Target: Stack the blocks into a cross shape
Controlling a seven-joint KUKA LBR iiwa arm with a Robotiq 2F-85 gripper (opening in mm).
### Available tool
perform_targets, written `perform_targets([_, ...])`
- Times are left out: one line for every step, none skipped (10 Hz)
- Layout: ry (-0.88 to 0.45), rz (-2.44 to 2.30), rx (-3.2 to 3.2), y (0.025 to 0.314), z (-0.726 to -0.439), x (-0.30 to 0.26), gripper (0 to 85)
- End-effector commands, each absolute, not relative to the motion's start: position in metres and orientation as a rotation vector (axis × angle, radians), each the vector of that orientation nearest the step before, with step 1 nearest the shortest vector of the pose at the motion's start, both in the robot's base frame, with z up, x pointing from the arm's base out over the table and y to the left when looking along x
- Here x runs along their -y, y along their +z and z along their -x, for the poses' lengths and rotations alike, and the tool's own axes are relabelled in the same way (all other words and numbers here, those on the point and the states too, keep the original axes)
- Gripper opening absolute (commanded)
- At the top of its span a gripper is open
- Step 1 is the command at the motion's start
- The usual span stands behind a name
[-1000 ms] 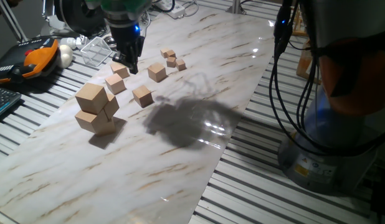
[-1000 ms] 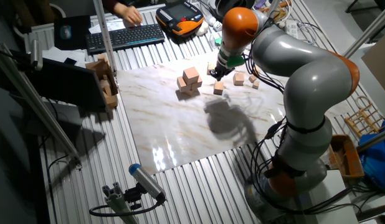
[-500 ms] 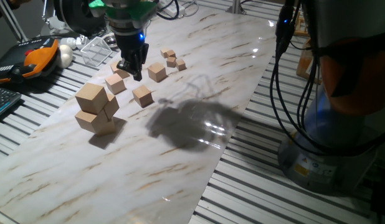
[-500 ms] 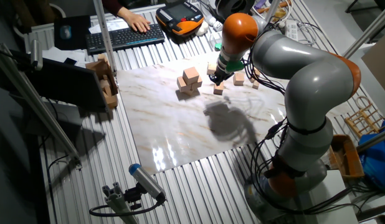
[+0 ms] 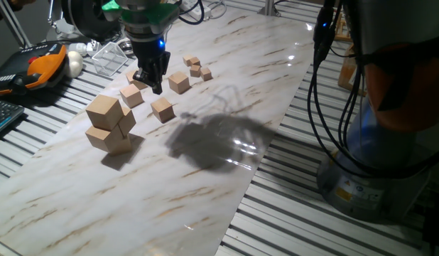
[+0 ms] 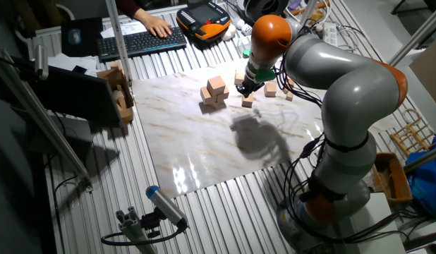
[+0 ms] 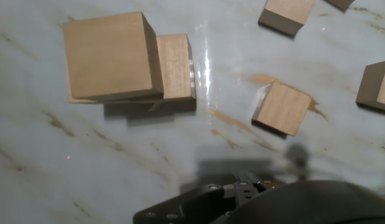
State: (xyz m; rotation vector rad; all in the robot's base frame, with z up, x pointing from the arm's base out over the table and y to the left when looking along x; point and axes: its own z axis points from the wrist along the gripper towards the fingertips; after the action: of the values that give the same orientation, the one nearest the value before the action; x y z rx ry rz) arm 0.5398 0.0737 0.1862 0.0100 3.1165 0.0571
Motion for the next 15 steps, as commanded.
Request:
perform_targets([0.053,-0.014,-3.115,0.1859,-0.5396,-0.0739,0.0])
perform_targets([0.055,-0.014,-3.116,0.1856,-0.5396,-0.0742,0.0])
perform_targets([0.053,-0.012,-3.116,0.1856,-0.5396,-0.0741,0.0])
perform_targets([0.05,-0.014,-3.115,0.1856,-0.5397,-0.074,0.0])
perform_targets([0.043,-0.014,-3.113,0.1856,-0.5398,-0.0738,0.0])
perform_targets([0.043,-0.014,-3.113,0.1858,-0.5397,-0.0735,0.0])
perform_targets([0.036,-0.014,-3.112,0.1858,-0.5397,-0.0734,0.0])
perform_targets([0.036,-0.012,-3.112,0.1857,-0.5395,-0.073,0.0])
perform_targets([0.036,-0.012,-3.112,0.1856,-0.5396,-0.073,0.0])
perform_targets([0.034,-0.011,-3.112,0.1856,-0.5396,-0.0729,0.0])
perform_targets([0.031,-0.011,-3.112,0.1857,-0.5396,-0.0726,0.0])
perform_targets([0.031,-0.009,-3.112,0.1856,-0.5396,-0.0725,0.0])
perform_targets([0.027,-0.009,-3.11,0.1855,-0.5396,-0.0725,0.0])
perform_targets([0.024,-0.009,-3.11,0.1853,-0.5398,-0.0725,0.0])
perform_targets([0.024,-0.009,-3.11,0.1851,-0.5399,-0.0726,0.0])
